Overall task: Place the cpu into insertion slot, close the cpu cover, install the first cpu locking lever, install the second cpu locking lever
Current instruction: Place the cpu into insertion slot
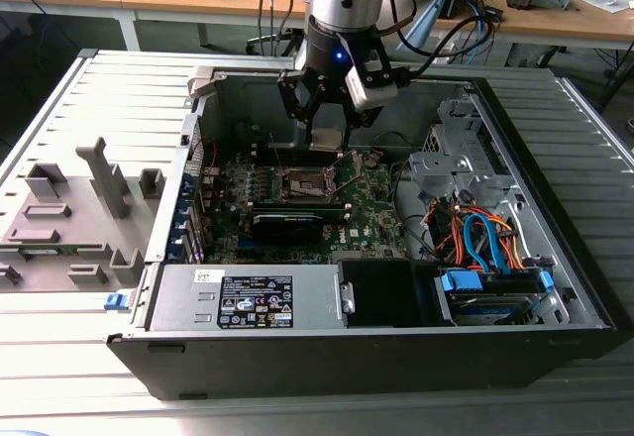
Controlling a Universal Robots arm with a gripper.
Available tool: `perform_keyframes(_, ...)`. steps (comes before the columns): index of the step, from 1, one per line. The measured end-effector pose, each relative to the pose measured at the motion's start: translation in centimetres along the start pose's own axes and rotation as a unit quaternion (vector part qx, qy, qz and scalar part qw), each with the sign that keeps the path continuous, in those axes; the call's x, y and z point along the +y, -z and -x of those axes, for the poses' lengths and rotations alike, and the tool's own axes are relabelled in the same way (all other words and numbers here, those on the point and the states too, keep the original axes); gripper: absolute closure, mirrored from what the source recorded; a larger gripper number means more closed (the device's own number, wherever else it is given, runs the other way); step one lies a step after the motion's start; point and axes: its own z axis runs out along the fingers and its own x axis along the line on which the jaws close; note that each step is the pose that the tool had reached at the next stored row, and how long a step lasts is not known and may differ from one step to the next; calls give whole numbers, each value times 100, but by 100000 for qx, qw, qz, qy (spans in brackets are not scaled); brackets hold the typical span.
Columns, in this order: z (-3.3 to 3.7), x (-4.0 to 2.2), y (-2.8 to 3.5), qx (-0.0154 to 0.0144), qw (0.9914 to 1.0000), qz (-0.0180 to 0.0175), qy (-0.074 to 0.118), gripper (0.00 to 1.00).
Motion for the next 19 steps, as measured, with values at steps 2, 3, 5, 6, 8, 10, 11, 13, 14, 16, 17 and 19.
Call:
perform_keyframes(2,0,0,0,-3,100000,-13,-133,45)
perform_keyframes(3,0,0,0,-5,100000,-22,-199,45)
perform_keyframes(5,0,0,-1,-7,99999,-41,-326,45)
perform_keyframes(6,0,0,-1,-6,99999,-49,-449,45)
perform_keyframes(8,0,0,-1,-8,99998,-53,-643,45)
perform_keyframes(10,0,0,-1,-9,99997,-57,-747,45)
perform_keyframes(11,0,0,-1,-10,99997,-60,-795,45)
perform_keyframes(13,0,0,-2,-11,99996,-65,-848,45)
perform_keyframes(14,0,0,-2,-11,99996,-68,-894,45)
perform_keyframes(16,0,0,-2,-12,99995,-68,-959,45)
perform_keyframes(17,0,0,-2,-11,99995,-69,-978,45)
perform_keyframes(19,0,0,-2,-11,99995,-69,-1043,45)
